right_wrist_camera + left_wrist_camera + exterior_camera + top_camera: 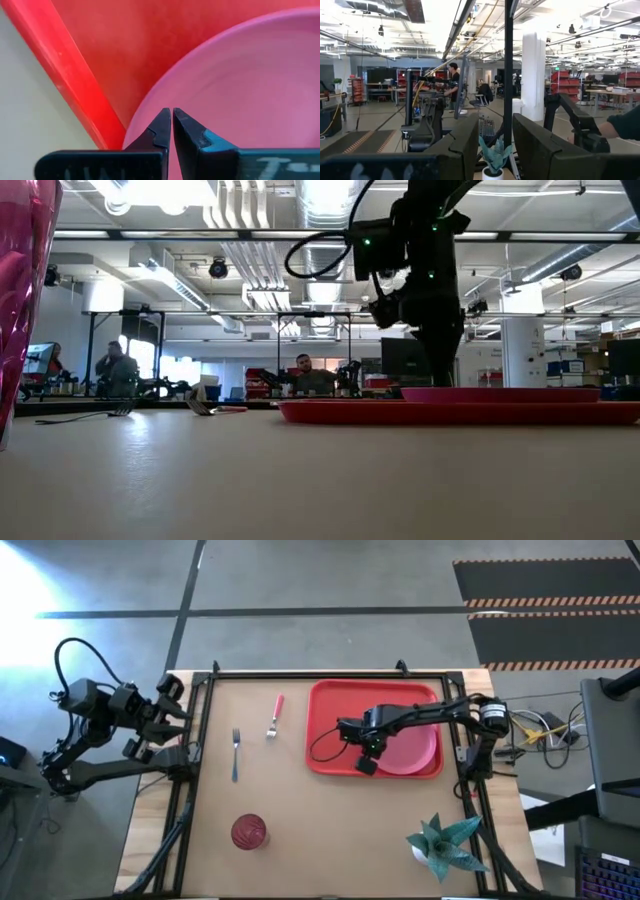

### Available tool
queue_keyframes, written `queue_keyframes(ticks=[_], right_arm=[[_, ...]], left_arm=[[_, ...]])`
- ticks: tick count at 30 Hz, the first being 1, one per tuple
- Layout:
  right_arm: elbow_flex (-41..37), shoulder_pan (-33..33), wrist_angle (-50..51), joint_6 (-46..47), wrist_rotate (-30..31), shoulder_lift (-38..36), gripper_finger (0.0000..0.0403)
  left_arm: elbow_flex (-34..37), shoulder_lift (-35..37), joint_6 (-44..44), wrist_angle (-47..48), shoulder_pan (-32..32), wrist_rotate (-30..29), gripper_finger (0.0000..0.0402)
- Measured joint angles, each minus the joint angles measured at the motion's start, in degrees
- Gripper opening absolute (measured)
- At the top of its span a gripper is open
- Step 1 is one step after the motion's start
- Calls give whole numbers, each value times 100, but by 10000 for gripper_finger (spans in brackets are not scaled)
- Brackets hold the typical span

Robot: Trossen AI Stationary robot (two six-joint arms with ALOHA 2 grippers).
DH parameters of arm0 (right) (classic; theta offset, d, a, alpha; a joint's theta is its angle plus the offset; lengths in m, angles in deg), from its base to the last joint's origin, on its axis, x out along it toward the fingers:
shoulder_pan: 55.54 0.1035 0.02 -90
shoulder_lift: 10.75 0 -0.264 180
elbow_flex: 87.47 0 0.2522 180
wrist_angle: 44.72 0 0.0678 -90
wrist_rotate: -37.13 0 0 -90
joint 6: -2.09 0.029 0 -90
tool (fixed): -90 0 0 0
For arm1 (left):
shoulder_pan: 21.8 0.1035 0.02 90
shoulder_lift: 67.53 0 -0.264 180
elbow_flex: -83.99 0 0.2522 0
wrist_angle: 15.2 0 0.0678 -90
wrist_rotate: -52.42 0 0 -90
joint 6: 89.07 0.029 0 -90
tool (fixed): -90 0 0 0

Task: Pick and place plate/cup/fork/spoon on tray
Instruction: Put the pink plate on the red tray, then put the blue fork on the red tray to the right of the pink plate

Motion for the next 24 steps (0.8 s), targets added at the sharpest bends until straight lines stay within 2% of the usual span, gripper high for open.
queue_keyframes(ticks=[6, 15, 24], right_arm=[[-234, -2, -293, 111, -94, 1, 8], [-447, 0, -1821, 299, -502, 1, 8], [-428, -2, -2191, 348, -499, 1, 8]], left_arm=[[0, 0, -2, 0, 0, 0, 102], [2, 0, -4, 1, 1, 0, 102], [2, 0, -2, 2, 0, 0, 102]])
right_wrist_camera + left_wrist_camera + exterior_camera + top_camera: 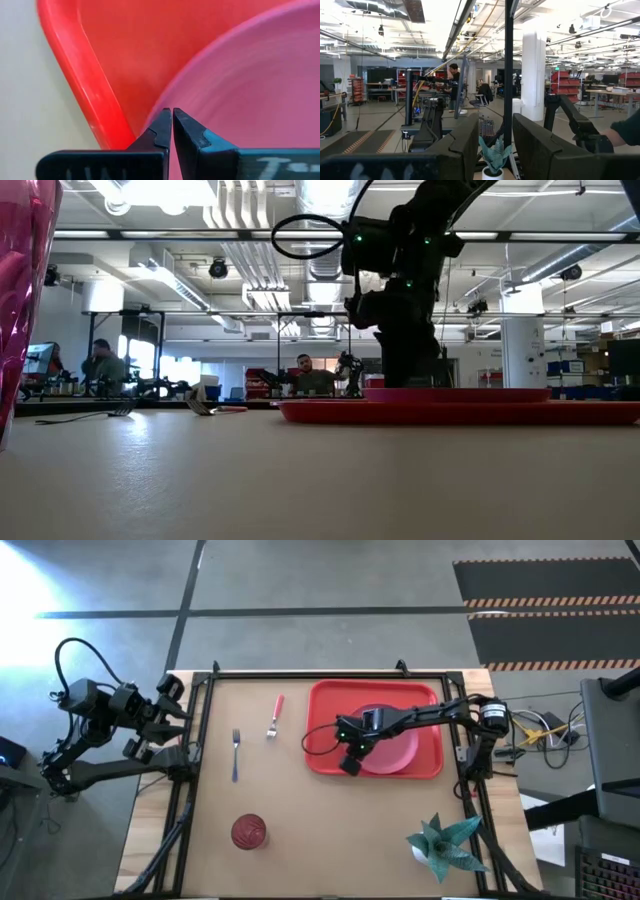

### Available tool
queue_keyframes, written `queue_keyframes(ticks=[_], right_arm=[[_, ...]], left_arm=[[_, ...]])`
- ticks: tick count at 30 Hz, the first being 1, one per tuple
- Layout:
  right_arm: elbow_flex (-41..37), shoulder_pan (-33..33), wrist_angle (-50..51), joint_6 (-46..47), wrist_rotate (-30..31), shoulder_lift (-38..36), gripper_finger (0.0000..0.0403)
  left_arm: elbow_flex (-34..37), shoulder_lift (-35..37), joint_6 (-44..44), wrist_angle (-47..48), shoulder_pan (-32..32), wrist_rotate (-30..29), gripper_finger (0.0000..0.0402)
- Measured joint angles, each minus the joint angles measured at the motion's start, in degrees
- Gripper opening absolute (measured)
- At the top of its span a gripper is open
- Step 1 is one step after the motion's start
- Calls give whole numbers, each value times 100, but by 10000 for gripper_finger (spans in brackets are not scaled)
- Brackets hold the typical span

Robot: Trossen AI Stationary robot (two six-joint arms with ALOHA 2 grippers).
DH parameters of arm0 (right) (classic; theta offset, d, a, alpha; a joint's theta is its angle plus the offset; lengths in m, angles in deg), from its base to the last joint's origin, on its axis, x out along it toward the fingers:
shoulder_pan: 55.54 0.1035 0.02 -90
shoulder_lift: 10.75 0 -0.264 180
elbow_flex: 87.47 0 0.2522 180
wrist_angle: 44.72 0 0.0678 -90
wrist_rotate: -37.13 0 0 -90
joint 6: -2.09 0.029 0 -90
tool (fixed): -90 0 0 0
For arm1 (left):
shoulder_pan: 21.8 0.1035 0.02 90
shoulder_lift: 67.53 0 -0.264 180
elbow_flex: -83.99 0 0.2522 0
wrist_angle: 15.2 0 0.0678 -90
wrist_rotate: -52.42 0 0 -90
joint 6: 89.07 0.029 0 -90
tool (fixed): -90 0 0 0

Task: Pick and place plate/cup/fork/spoon on tray
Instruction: Put the blue fork on the red tray to the right of the pink plate

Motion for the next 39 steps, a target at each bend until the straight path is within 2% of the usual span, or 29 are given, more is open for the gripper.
queue_keyframes(ticks=[14, 23, 28, 31, 35, 37, 39], right_arm=[[2, 0, -1202, 50, -1, 2, 8], [-8, -52, -256, -20, 155, 0, 8], [-13, -50, -332, -12, 162, -2, 8], [169, -50, -308, -18, 153, -28, 8], [718, -50, -331, -274, -12, -152, 8], [1083, -50, -337, -448, -132, -195, 8], [1473, -50, -312, -620, -157, -255, 8]], left_arm=[[0, 0, 0, 0, 0, 0, 102], [0, 0, 2, 0, 2, 0, 102], [1, 0, 36, 136, 0, -44, 102], [21, -12, 372, 753, 1, -705, 102], [48, -183, 539, 1900, 2, -2214, 102], [52, -323, 417, 2161, 2, -2778, 102], [52, -475, 320, 2237, 2, -3103, 102]])
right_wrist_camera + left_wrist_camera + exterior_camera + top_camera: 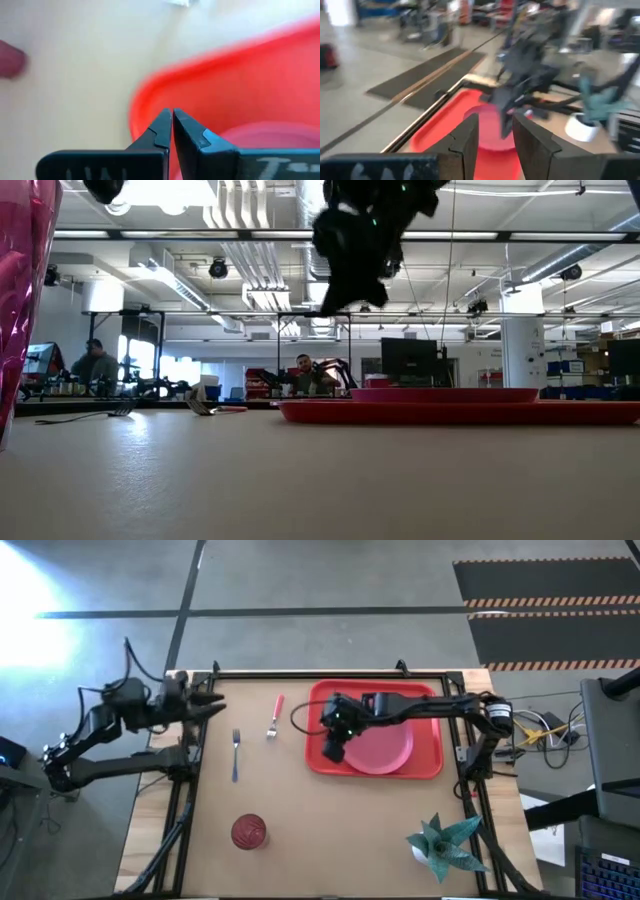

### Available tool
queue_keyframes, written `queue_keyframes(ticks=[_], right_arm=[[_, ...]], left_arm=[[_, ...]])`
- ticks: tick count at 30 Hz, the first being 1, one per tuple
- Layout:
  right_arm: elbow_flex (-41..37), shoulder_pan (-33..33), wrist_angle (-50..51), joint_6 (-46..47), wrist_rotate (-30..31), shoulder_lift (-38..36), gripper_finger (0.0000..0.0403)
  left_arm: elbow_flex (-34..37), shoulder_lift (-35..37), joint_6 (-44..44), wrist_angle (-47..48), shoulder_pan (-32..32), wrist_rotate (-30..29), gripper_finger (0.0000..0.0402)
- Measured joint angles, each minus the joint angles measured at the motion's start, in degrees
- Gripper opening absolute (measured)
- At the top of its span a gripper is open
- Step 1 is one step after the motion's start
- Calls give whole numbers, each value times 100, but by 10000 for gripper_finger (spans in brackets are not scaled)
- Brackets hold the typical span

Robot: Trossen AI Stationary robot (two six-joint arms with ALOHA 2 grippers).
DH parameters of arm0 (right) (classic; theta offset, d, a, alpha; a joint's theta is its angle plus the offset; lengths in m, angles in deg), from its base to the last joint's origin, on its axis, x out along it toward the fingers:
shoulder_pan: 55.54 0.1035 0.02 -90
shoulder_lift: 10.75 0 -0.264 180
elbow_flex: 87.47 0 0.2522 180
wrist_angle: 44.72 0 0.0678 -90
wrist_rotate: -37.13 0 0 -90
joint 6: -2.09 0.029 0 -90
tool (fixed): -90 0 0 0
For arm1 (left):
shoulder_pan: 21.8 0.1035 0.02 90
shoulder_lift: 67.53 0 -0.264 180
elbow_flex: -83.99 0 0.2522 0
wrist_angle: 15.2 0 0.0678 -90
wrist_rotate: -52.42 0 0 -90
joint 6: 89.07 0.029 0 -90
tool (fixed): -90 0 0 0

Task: Pick and place plate/cup/fork/spoon on tray
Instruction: Put the blue fork on the red tray to the right of the pink plate

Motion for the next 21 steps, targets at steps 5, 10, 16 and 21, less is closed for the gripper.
queue_keyframes(ticks=[5, 10, 16, 21], right_arm=[[1026, 15, 26, -385, -67, -279, 9], [1941, 168, 188, -1051, -157, -582, 9], [3009, 465, 795, -1328, -108, -820, 9], [3567, 669, 1387, -1374, -101, -934, 9]], left_arm=[[9, -522, 31, 361, 0, -590, 109], [96, -1305, 137, 535, 13, -948, 135], [329, -2480, 39, 234, 130, -865, 182], [360, -3564, -25, 23, 320, -557, 216]])
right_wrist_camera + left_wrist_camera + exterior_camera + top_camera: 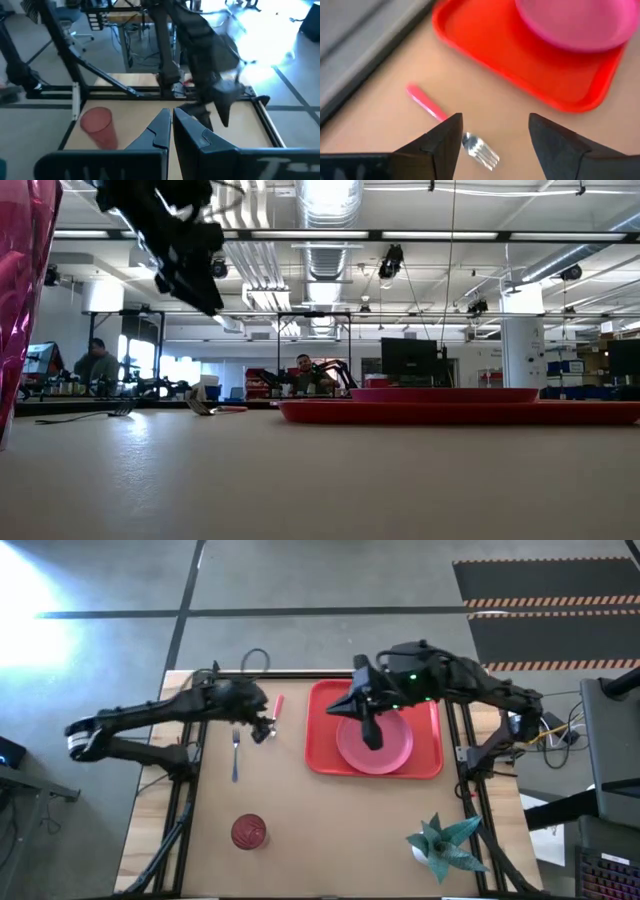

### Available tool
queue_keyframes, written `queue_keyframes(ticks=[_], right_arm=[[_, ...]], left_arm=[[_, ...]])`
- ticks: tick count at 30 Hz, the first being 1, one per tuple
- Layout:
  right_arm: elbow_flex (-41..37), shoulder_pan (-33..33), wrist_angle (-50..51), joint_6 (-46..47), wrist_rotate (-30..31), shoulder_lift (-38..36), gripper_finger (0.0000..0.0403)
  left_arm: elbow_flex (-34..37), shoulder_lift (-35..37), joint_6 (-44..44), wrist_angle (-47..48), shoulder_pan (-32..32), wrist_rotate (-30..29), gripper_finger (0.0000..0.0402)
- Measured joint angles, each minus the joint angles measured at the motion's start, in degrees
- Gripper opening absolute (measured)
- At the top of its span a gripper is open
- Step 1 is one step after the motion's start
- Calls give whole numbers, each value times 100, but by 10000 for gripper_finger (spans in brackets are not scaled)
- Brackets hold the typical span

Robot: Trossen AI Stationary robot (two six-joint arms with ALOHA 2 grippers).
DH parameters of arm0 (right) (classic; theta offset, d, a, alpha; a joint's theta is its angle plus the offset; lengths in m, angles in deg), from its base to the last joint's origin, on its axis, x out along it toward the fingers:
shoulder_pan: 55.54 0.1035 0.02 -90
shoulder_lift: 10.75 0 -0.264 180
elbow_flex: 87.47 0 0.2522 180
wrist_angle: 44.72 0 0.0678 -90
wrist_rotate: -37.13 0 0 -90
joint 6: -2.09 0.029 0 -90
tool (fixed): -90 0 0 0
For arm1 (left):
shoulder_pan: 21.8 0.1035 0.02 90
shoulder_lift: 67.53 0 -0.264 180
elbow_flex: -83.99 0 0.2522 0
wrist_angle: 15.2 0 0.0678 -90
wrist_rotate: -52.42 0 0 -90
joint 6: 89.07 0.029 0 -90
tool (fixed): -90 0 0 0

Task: Pick and place plate/cup/fork/spoon on tray
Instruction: Put the blue fork on the red tray to the right of the pink plate

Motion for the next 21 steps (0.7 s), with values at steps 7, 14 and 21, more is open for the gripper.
queue_keyframes(ticks=[7, 14, 21], right_arm=[[168, 118, 669, 169, 144, -185, 9], [157, 147, 939, 156, 118, -205, 9], [157, 147, 1160, 148, 108, -209, 9]], left_arm=[[-208, -1238, 0, 0, 239, 45, 229], [-612, -2129, -140, -4, 513, 42, 229], [-1063, -2420, -4, 46, 720, 45, 229]])
